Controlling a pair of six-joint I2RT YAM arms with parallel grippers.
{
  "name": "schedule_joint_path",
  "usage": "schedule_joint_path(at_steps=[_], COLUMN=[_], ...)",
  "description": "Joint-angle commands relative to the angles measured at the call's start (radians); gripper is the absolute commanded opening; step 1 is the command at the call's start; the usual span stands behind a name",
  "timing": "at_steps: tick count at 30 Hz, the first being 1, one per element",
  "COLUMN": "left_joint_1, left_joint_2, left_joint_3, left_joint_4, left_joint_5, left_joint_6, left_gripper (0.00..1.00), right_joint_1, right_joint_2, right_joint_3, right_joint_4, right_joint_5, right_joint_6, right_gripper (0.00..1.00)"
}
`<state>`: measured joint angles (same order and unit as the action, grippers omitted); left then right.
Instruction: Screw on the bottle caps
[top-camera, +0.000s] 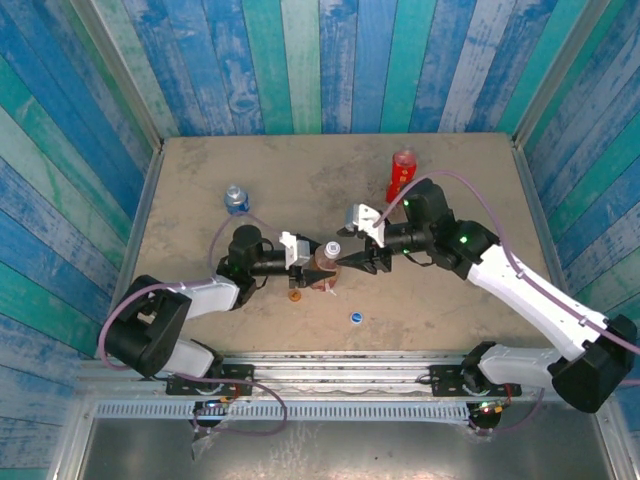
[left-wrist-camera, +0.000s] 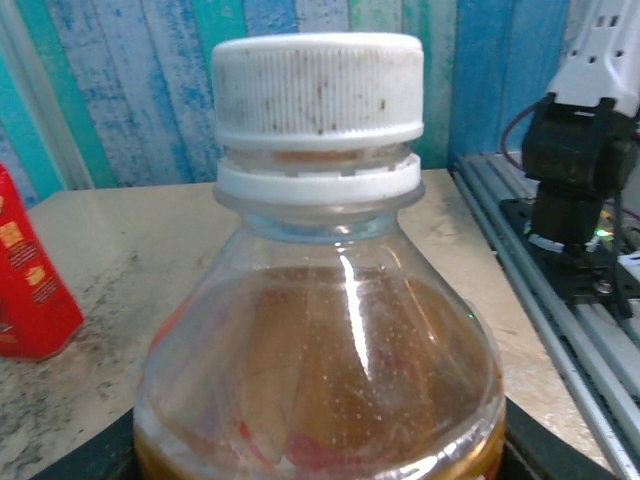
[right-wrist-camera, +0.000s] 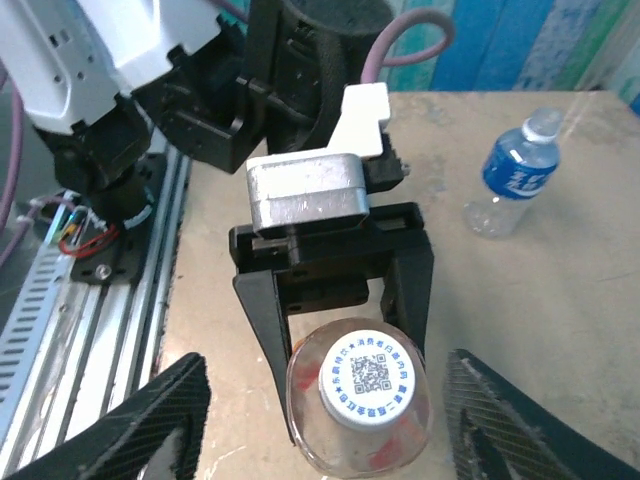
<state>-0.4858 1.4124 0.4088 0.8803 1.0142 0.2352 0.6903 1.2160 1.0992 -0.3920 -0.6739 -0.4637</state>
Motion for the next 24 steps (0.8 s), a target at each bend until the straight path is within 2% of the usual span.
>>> schedule_joint_path(at_steps=[1,5,9,11,14,17,18,20,21,23,24], left_joint_1=[-0.002,-0.009,-0.016,-0.017,-0.021,-0.023,-0.025,-0.026,-0.027,-0.036,-0.042], left_joint_2=[-0.036,-0.027,-0.023,-0.027,-0.029,-0.026,-0.026,-0.027,-0.024,-0.008,0.005], left_joint_3=[0.024,0.028,0.033,0.030,0.022,0.009,0.005,0.013,0.022,0.042,0.055], left_joint_4=[-0.012,0.005,0.010,0.011,0.037,0.100,0.122,0.129,0.118,0.121,0.132], left_joint_5=[0.062,0.060,0.061,0.059,0.020,-0.090,-0.167,-0.302,-0.383,-0.514,-0.592], left_joint_6=[0.004,-0.007,-0.011,-0.014,-0.034,-0.078,-0.095,-0.106,-0.105,-0.097,-0.099], left_gripper=[0.48,0.48,0.48,0.48,0.47,0.47,0.47,0.46,0.45,0.44,0.43], right_joint_1=[-0.003,-0.004,-0.004,-0.004,-0.004,-0.004,-0.003,-0.002,-0.002,0.008,0.026], right_joint_2=[0.040,0.089,0.124,0.132,0.132,0.129,0.128,0.123,0.122,0.122,0.122], right_joint_3=[0.043,0.067,0.080,0.085,0.088,0.087,0.082,0.055,0.035,0.009,-0.005], right_joint_4=[-0.057,-0.096,-0.108,-0.118,-0.120,-0.100,-0.073,0.029,0.093,0.177,0.210], right_joint_5=[-0.071,-0.084,-0.094,-0.097,-0.097,-0.077,-0.046,0.062,0.140,0.294,0.393], right_joint_6=[-0.074,-0.104,-0.104,-0.106,-0.103,-0.069,-0.027,0.129,0.243,0.420,0.486], right_gripper=[0.58,0.55,0.45,0.37,0.19,0.17,0.17,0.17,0.13,0.13,0.07])
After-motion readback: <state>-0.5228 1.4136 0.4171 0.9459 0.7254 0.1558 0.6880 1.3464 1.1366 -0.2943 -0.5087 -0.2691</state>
